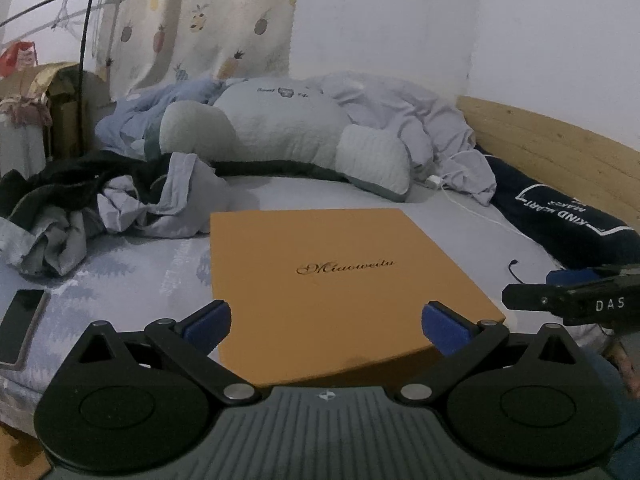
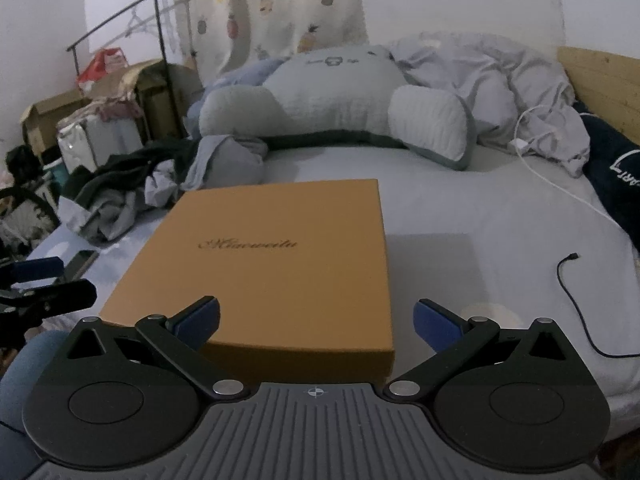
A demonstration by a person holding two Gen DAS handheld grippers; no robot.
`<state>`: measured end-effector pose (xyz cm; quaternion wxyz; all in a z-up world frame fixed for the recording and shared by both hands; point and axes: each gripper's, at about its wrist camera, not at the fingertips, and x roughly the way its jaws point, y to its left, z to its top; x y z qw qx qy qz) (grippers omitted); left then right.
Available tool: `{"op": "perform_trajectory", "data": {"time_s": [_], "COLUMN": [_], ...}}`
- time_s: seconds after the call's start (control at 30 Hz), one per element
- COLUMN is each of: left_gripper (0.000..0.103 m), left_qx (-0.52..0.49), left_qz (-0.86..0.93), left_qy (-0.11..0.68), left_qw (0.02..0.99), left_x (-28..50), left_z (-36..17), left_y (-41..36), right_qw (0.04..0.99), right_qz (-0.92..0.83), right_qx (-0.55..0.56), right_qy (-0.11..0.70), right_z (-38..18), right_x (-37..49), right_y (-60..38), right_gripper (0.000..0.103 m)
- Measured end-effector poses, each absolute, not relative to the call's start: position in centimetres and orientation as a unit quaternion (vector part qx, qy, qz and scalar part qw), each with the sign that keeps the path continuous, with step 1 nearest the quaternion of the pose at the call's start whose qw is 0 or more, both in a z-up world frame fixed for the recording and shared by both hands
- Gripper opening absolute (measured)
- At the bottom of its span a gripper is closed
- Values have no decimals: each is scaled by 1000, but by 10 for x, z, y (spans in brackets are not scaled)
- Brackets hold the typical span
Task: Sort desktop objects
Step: 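Open both tools and pull them back from the orange box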
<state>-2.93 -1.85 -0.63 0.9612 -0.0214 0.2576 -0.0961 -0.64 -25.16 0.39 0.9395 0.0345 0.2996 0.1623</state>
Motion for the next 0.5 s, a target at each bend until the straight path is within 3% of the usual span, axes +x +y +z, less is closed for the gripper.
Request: {"op": "perform_trajectory", "data": {"time_s": [0.5], "left_gripper": [103], "left_qx": [-13], "left_qz": [-80], "left_qy": [255], "left_qw": [963], "left_x": [-28], "left_z": [-6], "left_y": [-20], "right_qw": [939], "right_qz": [156], "right_qx": [40], "right_qy": [304], "right_z": [1], "right_x": [-4], "right_y": [-254], "right_gripper": [103]}}
